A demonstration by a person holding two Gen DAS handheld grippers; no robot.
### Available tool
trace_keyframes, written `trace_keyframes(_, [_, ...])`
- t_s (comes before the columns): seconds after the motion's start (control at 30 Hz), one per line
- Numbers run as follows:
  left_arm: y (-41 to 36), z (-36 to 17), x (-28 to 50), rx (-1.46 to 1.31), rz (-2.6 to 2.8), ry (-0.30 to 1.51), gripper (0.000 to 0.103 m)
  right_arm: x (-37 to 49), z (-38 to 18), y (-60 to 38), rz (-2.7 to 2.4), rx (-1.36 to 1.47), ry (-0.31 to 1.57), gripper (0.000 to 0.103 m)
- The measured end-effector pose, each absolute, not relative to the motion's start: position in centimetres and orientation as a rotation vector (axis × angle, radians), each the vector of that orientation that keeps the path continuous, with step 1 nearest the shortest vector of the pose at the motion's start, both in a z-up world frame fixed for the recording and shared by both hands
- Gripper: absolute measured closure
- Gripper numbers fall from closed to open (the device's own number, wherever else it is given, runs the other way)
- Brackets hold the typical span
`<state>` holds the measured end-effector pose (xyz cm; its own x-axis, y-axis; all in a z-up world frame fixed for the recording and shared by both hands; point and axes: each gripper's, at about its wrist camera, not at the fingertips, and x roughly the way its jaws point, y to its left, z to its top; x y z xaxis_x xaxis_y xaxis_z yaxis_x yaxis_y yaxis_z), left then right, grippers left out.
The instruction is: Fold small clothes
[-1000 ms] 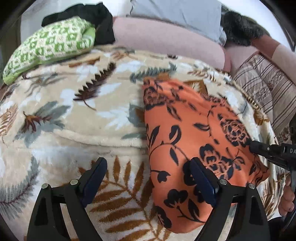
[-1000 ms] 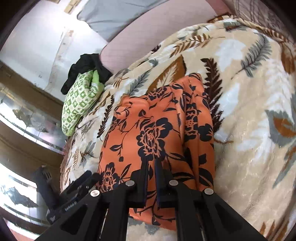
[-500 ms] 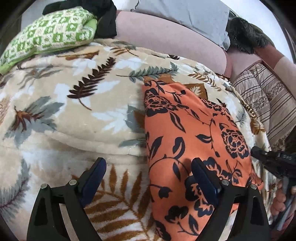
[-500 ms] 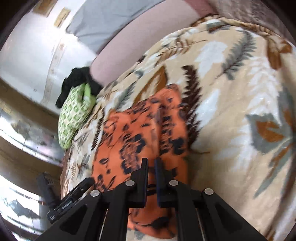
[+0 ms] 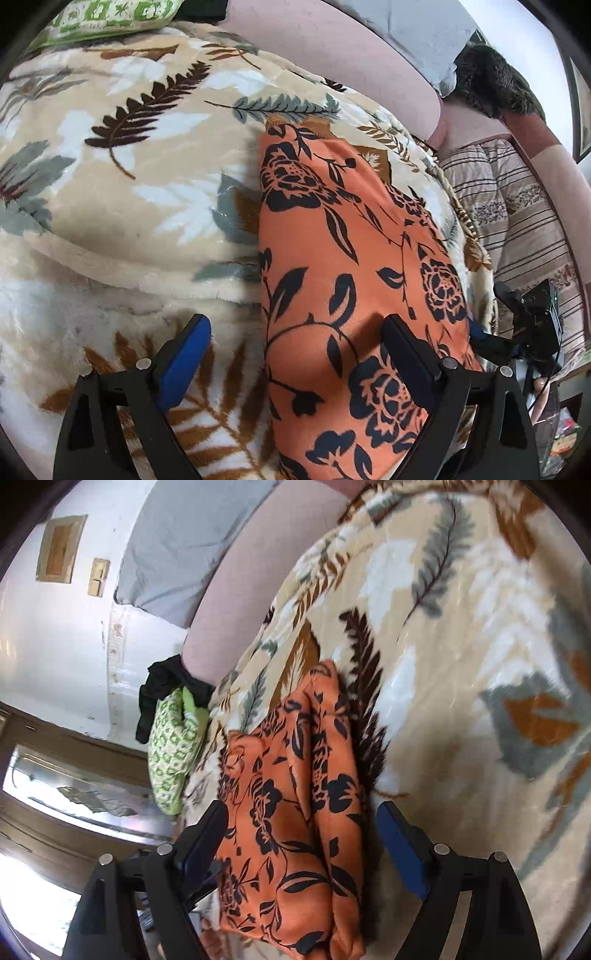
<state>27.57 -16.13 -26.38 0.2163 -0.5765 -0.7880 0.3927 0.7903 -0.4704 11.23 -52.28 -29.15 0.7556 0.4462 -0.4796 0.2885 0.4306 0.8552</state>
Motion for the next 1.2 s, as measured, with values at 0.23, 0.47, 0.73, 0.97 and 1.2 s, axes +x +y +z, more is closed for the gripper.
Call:
trace_keyframes(0.23, [-17.9,-26.1,26.7,-0.034,-0.669,1.125,0.009,12.9,-31.7,-51.9,0.140,1.192,0.834,0.018])
trace_keyframes(0.47, [-19.0,-26.3,26.5,0.006,-0.678,1.116,0.009,14.5,-32.2,-50.2,0.165,1.131,0.867,0.018])
trace_keyframes(0.73, [-20.3,-26.7,26.7,0.002,-0.695,1.129,0.009,16.2,-32.2,-48.4,0.234,1.103,0.873,0.019])
trace_keyframes(0.97, [-21.2,-26.9,26.3,0.038,-0.724,1.117,0.009,17.1,-32.4,-47.0,0.288,1.068,0.905,0.035])
trace_keyframes(1.2, [-21.4,-26.9,26.2,0.044,-0.742,1.095,0.009,17.1,-32.5,-46.4,0.237,1.008,0.909,0.050])
